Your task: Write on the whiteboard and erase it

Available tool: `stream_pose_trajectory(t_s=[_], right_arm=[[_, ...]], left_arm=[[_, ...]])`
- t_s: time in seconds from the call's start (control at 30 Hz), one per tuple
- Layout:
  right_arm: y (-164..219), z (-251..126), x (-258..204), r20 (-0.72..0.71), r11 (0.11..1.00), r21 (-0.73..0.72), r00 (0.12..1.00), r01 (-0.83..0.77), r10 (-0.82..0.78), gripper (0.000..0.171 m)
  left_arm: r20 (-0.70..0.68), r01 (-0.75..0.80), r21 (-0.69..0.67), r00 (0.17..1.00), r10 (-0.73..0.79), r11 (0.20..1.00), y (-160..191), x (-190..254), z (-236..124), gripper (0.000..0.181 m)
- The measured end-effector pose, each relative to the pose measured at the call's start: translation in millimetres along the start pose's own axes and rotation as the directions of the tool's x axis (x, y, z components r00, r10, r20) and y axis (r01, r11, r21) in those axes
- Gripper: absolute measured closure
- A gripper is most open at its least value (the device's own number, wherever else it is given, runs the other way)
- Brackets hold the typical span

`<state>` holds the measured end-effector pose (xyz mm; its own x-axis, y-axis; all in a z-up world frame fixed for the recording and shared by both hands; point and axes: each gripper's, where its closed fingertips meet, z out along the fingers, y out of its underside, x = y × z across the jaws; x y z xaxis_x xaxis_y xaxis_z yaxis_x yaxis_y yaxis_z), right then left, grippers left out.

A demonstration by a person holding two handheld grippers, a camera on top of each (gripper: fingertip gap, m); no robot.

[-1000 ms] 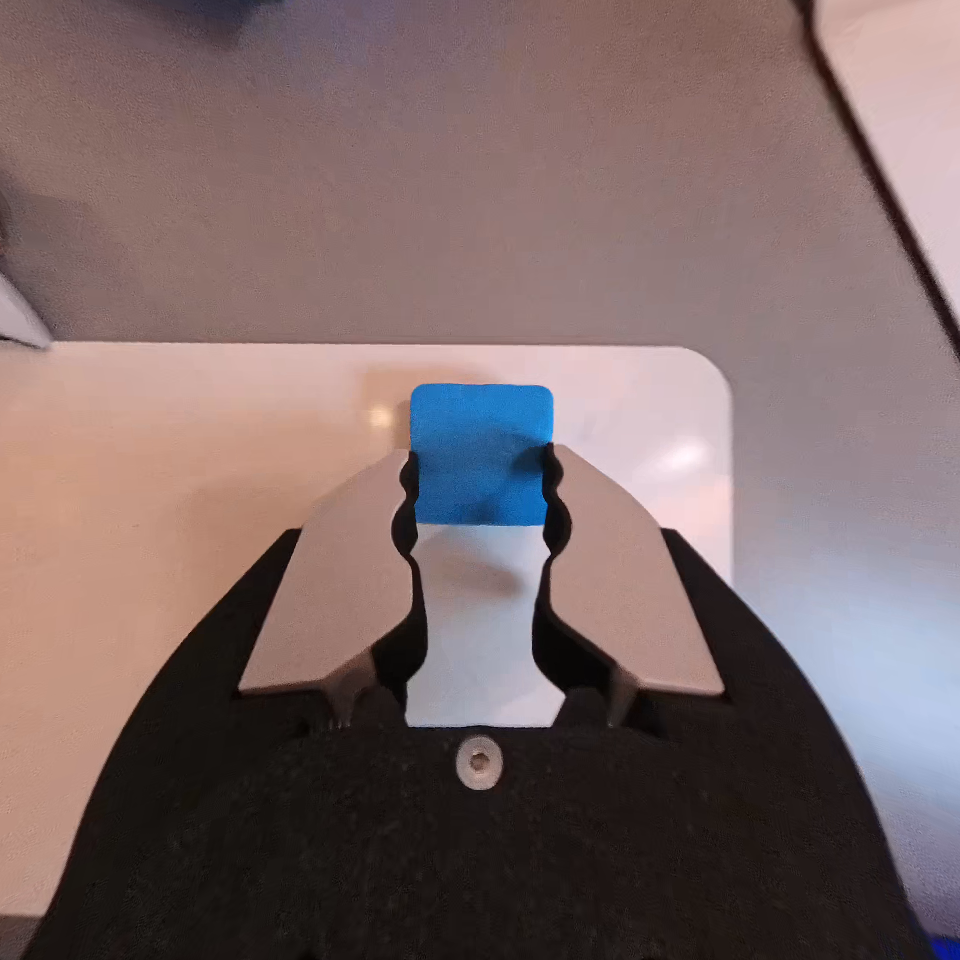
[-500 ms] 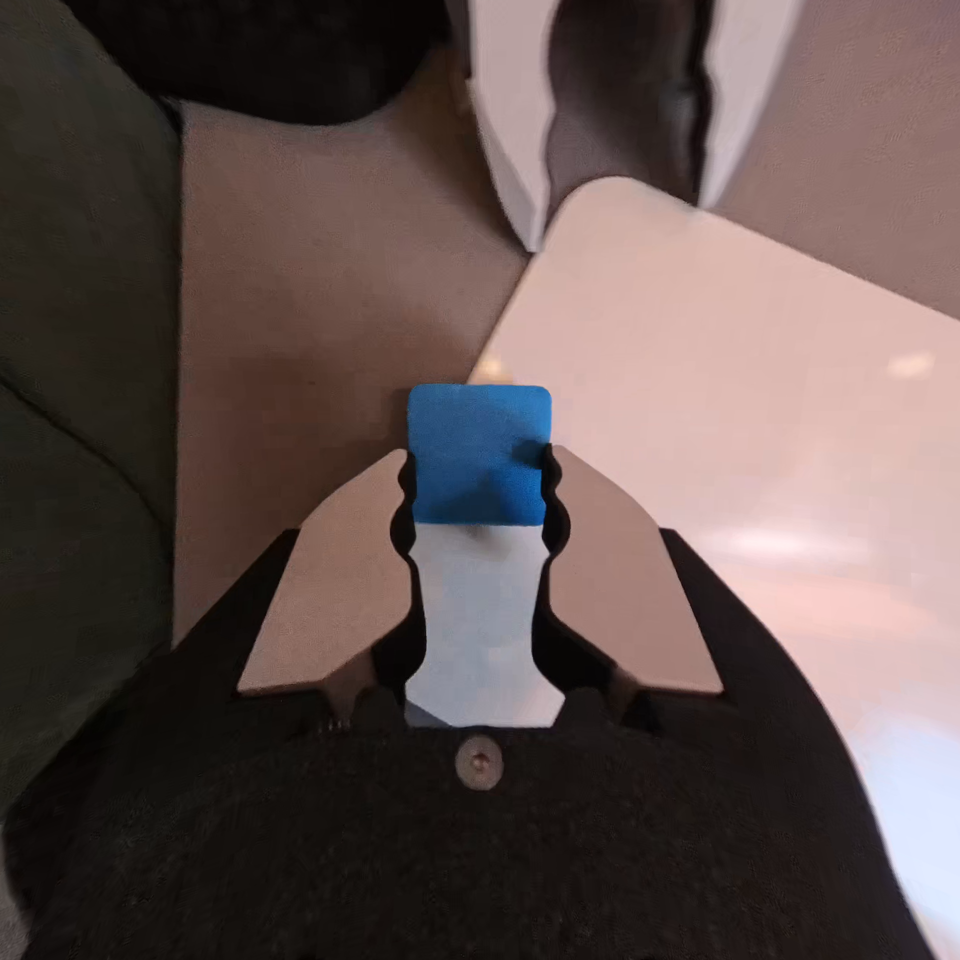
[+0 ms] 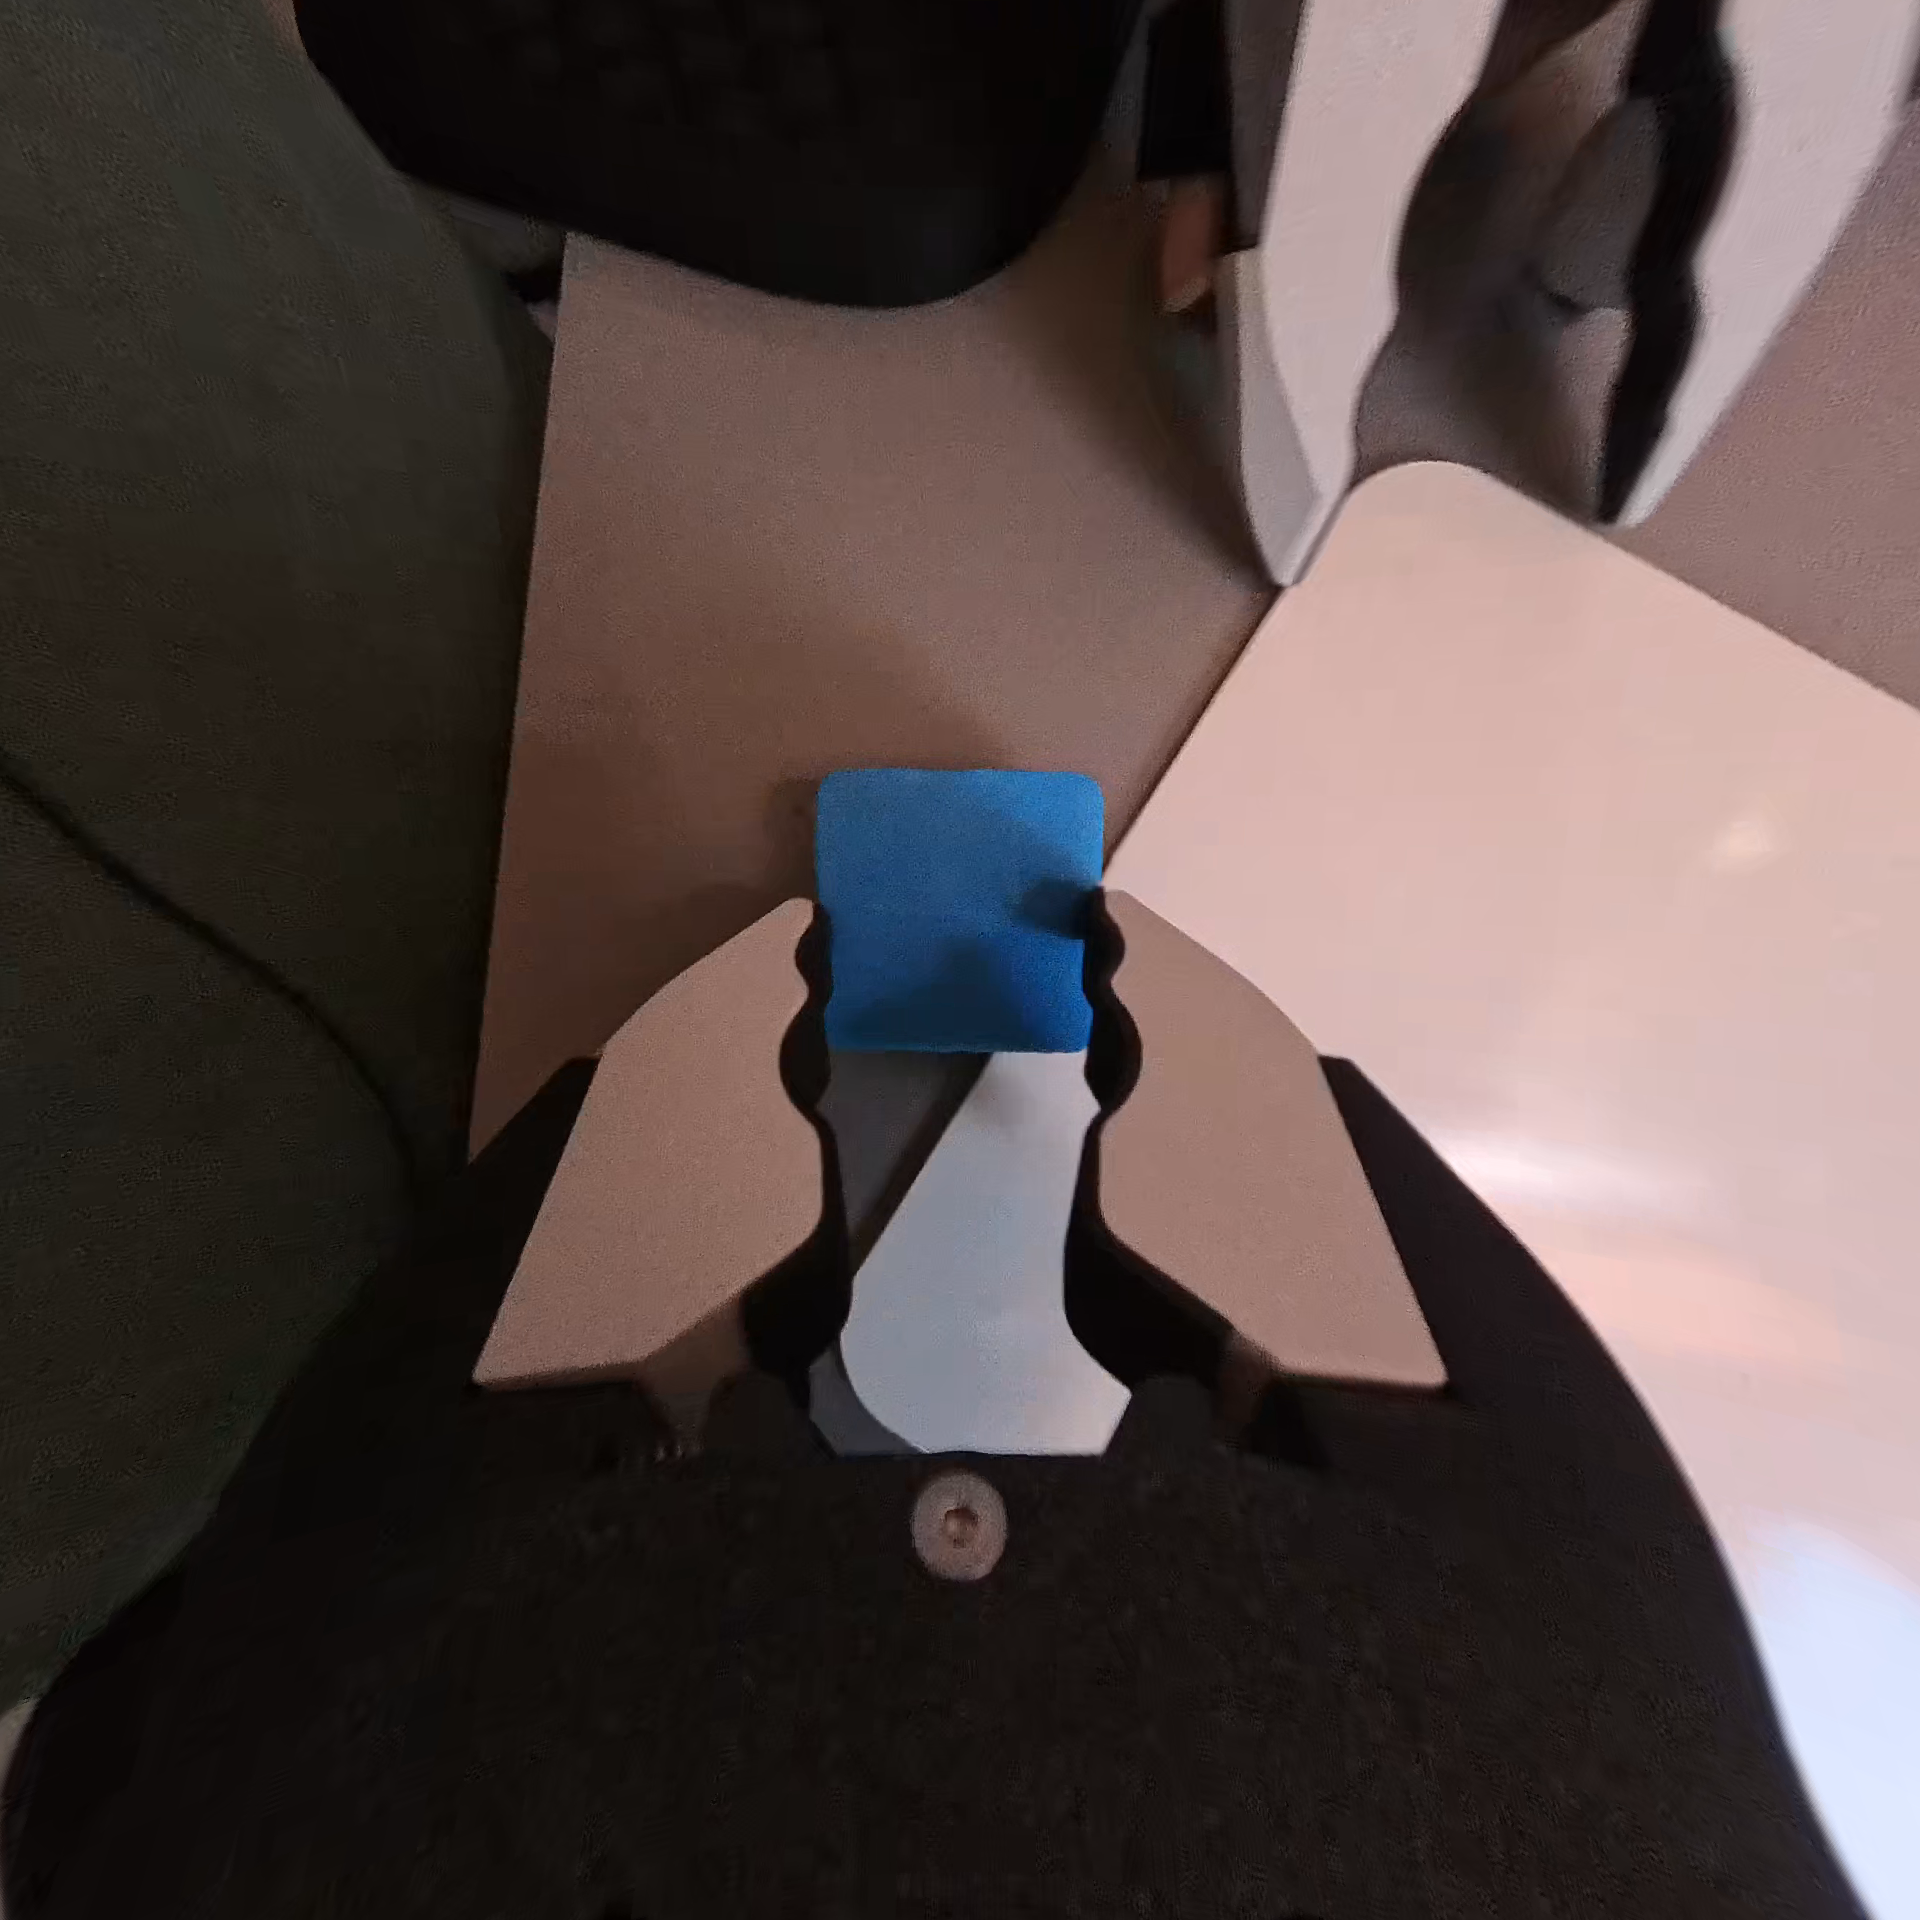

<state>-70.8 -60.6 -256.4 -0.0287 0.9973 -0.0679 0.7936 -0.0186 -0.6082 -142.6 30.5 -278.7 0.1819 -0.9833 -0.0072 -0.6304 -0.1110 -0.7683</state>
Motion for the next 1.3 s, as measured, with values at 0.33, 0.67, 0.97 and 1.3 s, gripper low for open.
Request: stream_pose_trajectory(t_s=[0.33, 0.67, 0.97, 1.3], right_arm=[[115.7, -147.0, 138.6, -0.4, 0.851, 0.381, 0.766, -0.361, 0.504, 0.123], [199.9, -180.5, 236.3, -0.511, 0.729, 0.411, 0.523, -0.548, 0.682, 0.123], [206.5, -167.0, 233.4, -0.446, 0.769, 0.207, 0.641, -0.605, 0.624, 0.124], [176.8, -145.7, 136.2, -0.12, 0.838, 0.165, 0.833, -0.519, 0.54, 0.124]], left_arm=[[0.24, 0.013, 0.001, 0.971, -0.013, 1.0, -0.3, -40.3, -7.4, 0.134], [0.255, -0.002, -0.09, 0.967, 0.025, 0.996, 8.9, -48.5, -16.6, 0.123], [0.069, 0.09, -0.145, 0.994, -0.081, 0.985, 9.1, -36.8, -4.9, 0.108], [0.095, 0.139, -0.089, 0.987, -0.131, 0.986, 24.0, -65.9, -24.4, 0.111]])
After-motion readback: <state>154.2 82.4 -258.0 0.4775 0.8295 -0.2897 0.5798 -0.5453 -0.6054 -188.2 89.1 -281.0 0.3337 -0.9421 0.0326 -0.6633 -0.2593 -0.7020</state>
